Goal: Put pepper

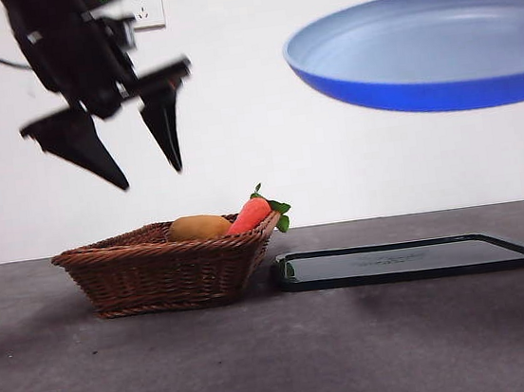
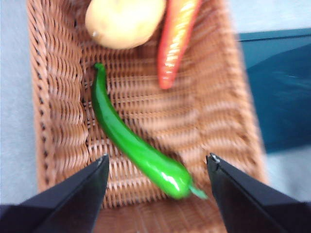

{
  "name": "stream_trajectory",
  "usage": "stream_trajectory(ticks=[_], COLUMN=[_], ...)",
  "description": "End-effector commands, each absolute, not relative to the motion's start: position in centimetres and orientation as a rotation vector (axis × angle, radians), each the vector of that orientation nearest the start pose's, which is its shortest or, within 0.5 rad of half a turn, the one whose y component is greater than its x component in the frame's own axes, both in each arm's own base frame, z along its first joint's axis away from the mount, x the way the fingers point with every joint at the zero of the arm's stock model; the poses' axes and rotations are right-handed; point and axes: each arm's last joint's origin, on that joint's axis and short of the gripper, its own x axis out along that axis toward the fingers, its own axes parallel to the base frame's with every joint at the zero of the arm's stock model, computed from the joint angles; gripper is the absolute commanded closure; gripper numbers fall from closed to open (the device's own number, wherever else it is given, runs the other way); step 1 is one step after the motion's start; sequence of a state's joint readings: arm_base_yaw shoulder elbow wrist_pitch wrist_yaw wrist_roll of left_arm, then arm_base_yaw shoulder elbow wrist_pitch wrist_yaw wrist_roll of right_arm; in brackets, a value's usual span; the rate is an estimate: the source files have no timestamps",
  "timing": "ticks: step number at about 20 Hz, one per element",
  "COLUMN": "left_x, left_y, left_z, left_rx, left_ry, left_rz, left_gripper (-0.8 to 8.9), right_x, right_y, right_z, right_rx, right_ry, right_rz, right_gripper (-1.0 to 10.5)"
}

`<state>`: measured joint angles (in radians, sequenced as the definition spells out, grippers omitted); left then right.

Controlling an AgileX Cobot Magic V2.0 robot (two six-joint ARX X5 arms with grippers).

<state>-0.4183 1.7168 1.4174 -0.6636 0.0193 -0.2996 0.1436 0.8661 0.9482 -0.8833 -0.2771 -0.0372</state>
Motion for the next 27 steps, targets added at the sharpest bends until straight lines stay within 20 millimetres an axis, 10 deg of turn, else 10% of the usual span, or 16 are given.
stream_trajectory(ticks=[1,14,27], left_x=[34.7,37.5,37.4], left_y=[-15.7,-16.9,-17.2], left_z=[25.5,18.4,18.0], left_rx=[-0.099,-0.098,-0.158], left_ry=[1.039,1.153,1.18], left_rz=[-0.206,-0.13,-0.137], left_gripper=[4.64,4.64,6.88], right_x=[15.0,14.8,14.8], right_y=[3.0,3.0,3.0], right_z=[32.3,32.2,32.2], right_rx=[0.032,0.03,0.023], right_ry=[0.763,0.787,0.784], right_rz=[0.413,0.424,0.425], right_gripper=[9.4,9.4,9.4])
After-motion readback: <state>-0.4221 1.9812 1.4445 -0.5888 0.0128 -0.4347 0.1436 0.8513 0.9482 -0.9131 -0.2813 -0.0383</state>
